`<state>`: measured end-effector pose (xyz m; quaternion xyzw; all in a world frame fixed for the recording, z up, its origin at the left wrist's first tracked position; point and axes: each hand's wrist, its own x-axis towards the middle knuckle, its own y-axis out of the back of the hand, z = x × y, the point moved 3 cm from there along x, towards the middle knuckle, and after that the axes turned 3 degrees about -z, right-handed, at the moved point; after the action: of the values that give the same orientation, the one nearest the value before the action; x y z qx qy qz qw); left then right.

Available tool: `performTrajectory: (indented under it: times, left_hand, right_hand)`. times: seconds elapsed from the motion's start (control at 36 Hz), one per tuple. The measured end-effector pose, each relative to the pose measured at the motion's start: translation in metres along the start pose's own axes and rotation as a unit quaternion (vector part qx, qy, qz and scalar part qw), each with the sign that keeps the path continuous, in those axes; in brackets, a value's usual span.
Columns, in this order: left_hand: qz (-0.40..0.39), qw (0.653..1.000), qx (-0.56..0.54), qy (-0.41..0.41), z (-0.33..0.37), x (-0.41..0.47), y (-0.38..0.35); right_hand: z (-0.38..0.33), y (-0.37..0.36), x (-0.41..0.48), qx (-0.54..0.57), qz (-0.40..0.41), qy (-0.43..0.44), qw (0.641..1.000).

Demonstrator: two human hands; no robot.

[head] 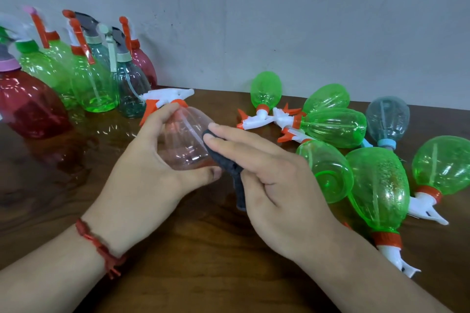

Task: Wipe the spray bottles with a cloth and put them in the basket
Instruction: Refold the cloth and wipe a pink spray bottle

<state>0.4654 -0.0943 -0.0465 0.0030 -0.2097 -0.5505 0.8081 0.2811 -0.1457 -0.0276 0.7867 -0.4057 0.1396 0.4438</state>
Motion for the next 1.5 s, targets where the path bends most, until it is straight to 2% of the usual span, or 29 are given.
performTrajectory:
  times: [0.14, 0.25, 0.36, 0.42, 0.5, 0.58, 0.67, 0.72, 0.83, 0.94, 1.14, 1.22, 1.33, 1.5]
  left_hand:
    - [-0.061, 0.99, 0.104, -0.078, 0.009, -0.01, -0.009]
    - [-0.105, 0.971, 0.177, -0.124, 0.012, -0.016, -0.013]
    - [-0.105, 0.98, 0.127, -0.109, 0.012, -0.016, -0.013]
    - [-0.119, 0.985, 0.09, -0.093, 0.011, -0.016, -0.014]
    - [-0.152, 0.985, 0.022, -0.081, 0.01, -0.015, -0.02]
    - [-0.145, 0.985, 0.005, -0.092, 0.006, -0.014, -0.024]
    - [-0.137, 0.978, 0.101, -0.119, 0.008, -0.013, -0.02]
    - [-0.12, 0.973, 0.146, -0.13, 0.01, -0.014, -0.016]
    - [-0.092, 0.982, 0.128, -0.099, 0.009, -0.014, -0.017]
    - [-0.038, 0.996, 0.073, -0.04, 0.004, -0.009, -0.009]
    - [0.006, 0.997, 0.079, -0.026, 0.004, 0.0, 0.007]
    - [0.004, 0.996, 0.082, -0.033, 0.004, 0.002, 0.008]
    - [-0.025, 0.985, 0.15, -0.078, 0.007, -0.001, 0.008]
    - [-0.092, 0.97, 0.183, -0.131, 0.014, -0.012, -0.007]
  right_hand:
    - [0.006, 0.003, 0.003, 0.047, 0.043, -0.047, 0.997]
    - [0.016, 0.008, 0.007, 0.188, 0.084, -0.14, 0.969]
    - [0.02, 0.01, 0.01, 0.334, 0.101, -0.219, 0.911]
    - [0.019, 0.011, 0.01, 0.354, 0.098, -0.228, 0.902]
    - [0.02, 0.011, 0.009, 0.34, 0.097, -0.224, 0.908]
    - [0.02, 0.011, 0.008, 0.302, 0.106, -0.185, 0.929]
    - [0.017, 0.011, 0.007, 0.167, 0.09, -0.113, 0.975]
    - [0.019, 0.008, 0.005, 0.12, 0.072, -0.09, 0.986]
    - [0.02, 0.005, 0.005, 0.116, 0.053, -0.089, 0.988]
    - [0.012, 0.0, 0.002, 0.071, 0.014, -0.051, 0.996]
    - [0.001, -0.001, 0.0, 0.028, -0.017, -0.002, 0.999]
    - [-0.001, -0.002, -0.001, 0.009, -0.016, 0.007, 1.0]
    - [0.0, -0.002, 0.001, 0.003, 0.006, -0.005, 1.0]
    - [0.011, 0.006, 0.005, 0.108, 0.064, -0.099, 0.987]
